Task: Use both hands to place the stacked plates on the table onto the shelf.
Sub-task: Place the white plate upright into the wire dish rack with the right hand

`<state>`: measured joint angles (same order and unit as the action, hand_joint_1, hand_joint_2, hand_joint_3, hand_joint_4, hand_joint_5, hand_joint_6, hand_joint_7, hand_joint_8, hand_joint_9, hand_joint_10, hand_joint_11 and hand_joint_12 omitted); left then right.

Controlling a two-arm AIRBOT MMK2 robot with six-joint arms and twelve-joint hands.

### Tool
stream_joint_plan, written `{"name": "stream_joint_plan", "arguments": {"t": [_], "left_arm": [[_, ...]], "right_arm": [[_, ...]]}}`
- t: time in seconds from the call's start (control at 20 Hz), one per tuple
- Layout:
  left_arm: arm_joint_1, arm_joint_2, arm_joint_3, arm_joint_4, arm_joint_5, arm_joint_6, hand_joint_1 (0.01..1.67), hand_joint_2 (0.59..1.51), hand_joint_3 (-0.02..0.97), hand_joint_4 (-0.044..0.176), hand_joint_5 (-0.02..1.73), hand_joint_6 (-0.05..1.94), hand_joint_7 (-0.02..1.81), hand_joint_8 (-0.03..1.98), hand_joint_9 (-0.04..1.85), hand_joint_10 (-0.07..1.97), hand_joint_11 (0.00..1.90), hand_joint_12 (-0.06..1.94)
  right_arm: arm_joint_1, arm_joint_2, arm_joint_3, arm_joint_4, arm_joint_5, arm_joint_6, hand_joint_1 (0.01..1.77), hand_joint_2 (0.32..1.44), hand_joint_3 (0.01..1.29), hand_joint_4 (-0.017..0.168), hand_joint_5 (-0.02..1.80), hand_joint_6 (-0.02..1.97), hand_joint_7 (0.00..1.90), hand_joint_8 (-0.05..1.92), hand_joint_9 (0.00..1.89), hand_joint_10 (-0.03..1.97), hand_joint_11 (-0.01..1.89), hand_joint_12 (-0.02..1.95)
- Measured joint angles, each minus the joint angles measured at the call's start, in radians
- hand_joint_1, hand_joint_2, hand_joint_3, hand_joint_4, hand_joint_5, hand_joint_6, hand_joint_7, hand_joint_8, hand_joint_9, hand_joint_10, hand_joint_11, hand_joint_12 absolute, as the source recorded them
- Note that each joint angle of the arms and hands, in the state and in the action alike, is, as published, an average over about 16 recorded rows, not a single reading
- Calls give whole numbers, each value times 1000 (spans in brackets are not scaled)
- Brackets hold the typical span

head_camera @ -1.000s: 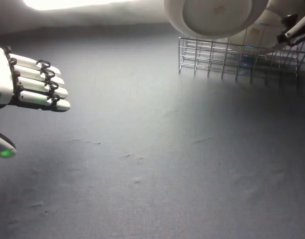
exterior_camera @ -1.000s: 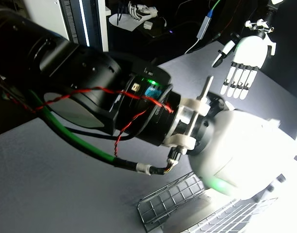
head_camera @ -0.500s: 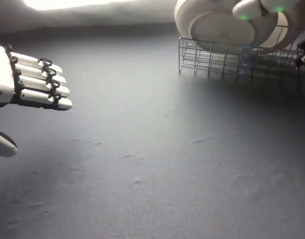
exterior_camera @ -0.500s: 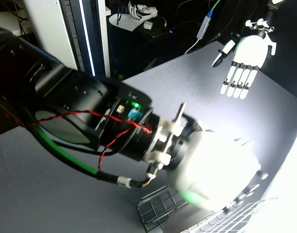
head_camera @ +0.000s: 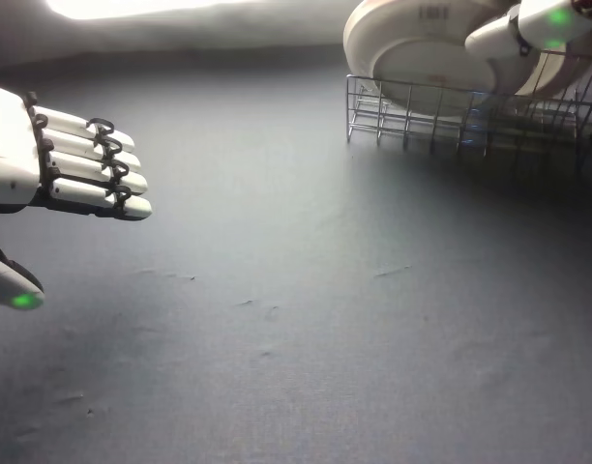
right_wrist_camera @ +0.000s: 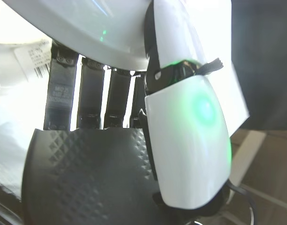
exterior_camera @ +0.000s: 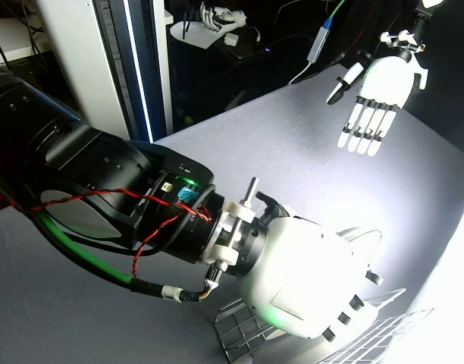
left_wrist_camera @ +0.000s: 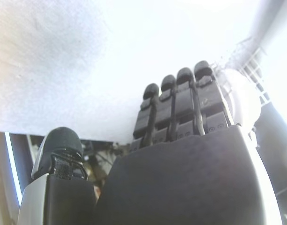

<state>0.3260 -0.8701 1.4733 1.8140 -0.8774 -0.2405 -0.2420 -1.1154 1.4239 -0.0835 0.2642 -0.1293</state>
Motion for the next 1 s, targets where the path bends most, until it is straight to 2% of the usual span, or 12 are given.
{"name": "stream_joint_plan", "arguments": {"t": [0.35, 0.6, 0.8, 1.0], "left_arm": [[0, -1, -2, 0, -2, -1, 14, 1203, 19, 5, 55, 3, 51, 14, 23, 19, 18, 10], [0, -1, -2, 0, -2, -1, 14, 1204, 20, 6, 52, 3, 52, 14, 21, 19, 19, 10], [0, -2, -3, 0, -3, -1, 14, 1204, 19, 6, 53, 2, 57, 15, 21, 19, 20, 10], [0, -3, -3, 0, -4, -1, 14, 1204, 19, 6, 53, 3, 56, 14, 22, 19, 17, 10]], "right_arm": [[-15, 4, 0, -148, 38, -6, 1247, 1077, 12, -9, 843, 806, 1008, 333, 915, 480, 714, 1203], [-9, 5, -2, -243, 56, -10, 1216, 1082, 12, -9, 783, 575, 953, 97, 862, 296, 585, 1226], [4, 5, -7, -297, 68, -16, 1200, 1072, 12, -8, 746, 432, 904, 55, 816, 244, 473, 1262], [22, 4, -17, -350, 79, -19, 1198, 1050, 13, -7, 708, 187, 836, 26, 764, 200, 357, 1297]]}}
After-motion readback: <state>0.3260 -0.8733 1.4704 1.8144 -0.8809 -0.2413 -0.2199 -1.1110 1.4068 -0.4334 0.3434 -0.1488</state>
